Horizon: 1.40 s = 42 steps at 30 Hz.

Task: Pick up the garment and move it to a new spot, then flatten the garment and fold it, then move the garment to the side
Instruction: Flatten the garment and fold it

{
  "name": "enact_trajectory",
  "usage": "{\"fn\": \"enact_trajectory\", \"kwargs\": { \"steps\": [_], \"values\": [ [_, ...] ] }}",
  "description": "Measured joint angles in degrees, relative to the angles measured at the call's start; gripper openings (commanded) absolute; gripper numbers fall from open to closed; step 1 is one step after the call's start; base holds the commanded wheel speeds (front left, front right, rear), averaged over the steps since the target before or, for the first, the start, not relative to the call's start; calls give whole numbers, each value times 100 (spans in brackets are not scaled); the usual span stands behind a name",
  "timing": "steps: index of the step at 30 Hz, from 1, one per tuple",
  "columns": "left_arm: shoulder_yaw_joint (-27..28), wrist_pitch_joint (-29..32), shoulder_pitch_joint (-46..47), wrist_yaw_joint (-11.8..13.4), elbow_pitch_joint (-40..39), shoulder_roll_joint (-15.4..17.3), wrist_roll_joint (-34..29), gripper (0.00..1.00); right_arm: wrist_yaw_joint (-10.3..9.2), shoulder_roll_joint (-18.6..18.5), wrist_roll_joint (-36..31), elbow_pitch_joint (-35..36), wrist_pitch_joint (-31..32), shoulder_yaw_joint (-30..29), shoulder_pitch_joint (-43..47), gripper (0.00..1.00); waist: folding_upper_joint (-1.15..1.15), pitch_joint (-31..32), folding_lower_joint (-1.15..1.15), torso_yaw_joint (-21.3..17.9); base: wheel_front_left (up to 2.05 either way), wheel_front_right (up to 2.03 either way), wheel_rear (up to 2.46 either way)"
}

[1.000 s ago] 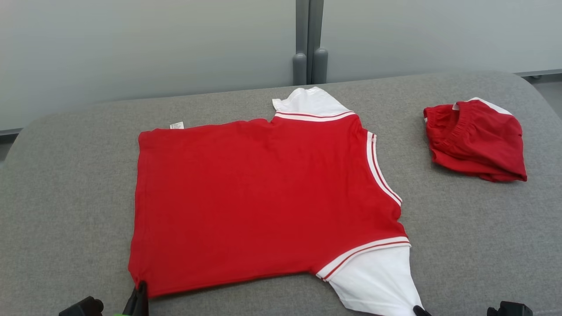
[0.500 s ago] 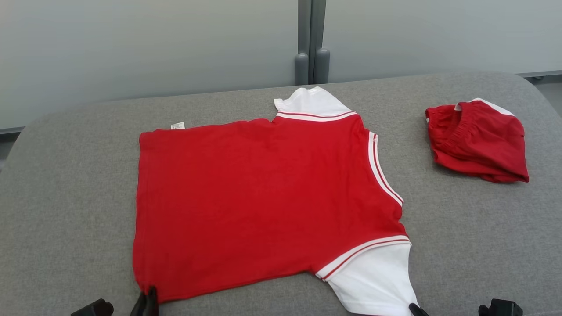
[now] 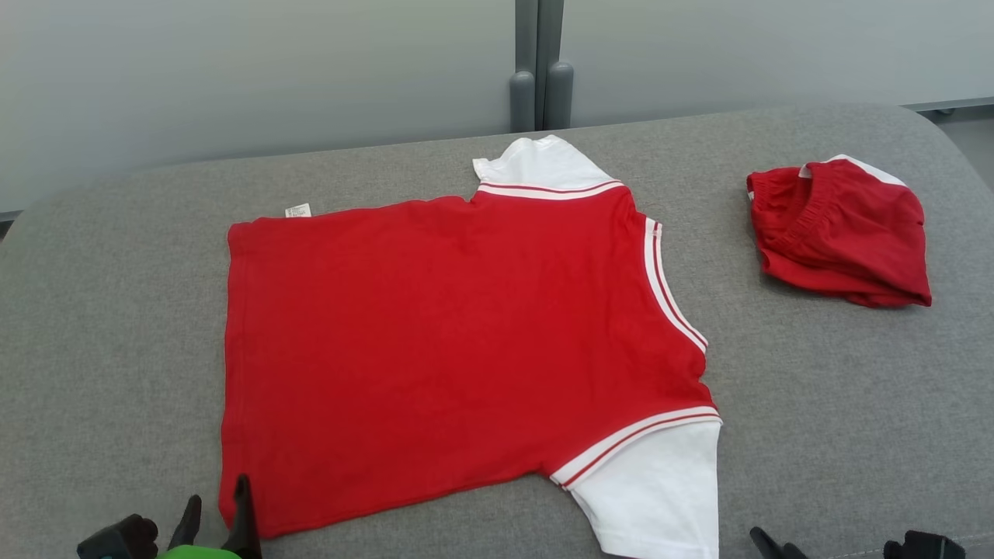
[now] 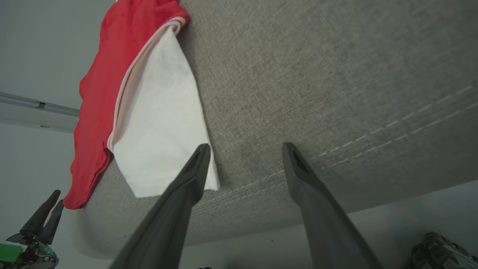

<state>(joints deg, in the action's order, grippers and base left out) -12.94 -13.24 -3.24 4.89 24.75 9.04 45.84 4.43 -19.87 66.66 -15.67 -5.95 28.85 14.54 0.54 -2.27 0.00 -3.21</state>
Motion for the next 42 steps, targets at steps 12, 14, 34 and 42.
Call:
{"fn": "enact_trajectory", "kwargs": {
  "steps": [12,14,34,42],
  "values": [
    [-222,-98,409,16,-802,34,-653,100,-67,-272,-605,366,-599,-513,-917,100,0,96,0,-33,0,0,0],
    [-226,-100,459,18,-925,-69,-713,100,-103,-345,-820,433,-631,-527,-1081,100,0,135,0,-27,0,0,0],
    [-213,-103,457,123,-1672,-324,-1530,100,-1010,41,-3275,1296,-858,-713,-2146,100,0,280,0,110,0,0,0],
    [-136,-118,230,175,-1844,-423,-1890,100,-1069,254,-3902,1298,-858,-589,-1991,100,0,293,0,165,0,0,0]
  ]
}}
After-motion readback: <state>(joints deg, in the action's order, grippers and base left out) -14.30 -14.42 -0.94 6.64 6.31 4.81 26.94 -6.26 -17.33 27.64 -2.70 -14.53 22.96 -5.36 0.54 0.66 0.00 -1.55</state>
